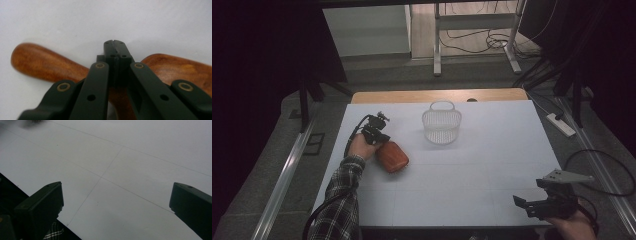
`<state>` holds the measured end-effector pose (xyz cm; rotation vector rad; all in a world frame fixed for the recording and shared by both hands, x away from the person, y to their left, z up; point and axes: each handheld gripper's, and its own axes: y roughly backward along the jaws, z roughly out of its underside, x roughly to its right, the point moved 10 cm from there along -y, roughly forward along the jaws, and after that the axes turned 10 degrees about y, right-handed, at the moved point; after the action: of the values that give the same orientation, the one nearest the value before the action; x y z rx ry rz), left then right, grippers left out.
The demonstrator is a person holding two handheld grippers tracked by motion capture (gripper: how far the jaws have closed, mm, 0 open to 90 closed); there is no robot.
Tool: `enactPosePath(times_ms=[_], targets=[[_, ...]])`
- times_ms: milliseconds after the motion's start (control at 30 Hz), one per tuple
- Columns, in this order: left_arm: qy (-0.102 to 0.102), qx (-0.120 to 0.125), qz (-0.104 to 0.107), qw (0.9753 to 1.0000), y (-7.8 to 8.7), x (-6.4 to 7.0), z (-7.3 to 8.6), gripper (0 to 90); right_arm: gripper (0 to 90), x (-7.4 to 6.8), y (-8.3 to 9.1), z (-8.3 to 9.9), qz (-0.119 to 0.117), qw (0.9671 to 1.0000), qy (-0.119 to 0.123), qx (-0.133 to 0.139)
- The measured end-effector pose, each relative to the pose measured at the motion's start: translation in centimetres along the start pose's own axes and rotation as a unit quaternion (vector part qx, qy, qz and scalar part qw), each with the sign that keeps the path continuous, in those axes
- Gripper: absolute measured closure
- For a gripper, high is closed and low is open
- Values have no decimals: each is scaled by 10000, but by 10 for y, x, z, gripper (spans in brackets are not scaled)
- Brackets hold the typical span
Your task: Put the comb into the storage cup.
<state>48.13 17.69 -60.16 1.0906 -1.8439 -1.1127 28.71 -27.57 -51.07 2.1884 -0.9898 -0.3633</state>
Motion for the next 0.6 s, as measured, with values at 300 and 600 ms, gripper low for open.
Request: enactPosePath(times_ms=[300, 600], targets=[[74, 35, 0, 10000, 4, -9, 12, 895, 0, 0, 0, 0, 3, 10000, 5, -1], [142, 24, -41, 9999, 8, -14, 26, 895, 0, 0, 0, -1, 5, 10000, 14, -9]])
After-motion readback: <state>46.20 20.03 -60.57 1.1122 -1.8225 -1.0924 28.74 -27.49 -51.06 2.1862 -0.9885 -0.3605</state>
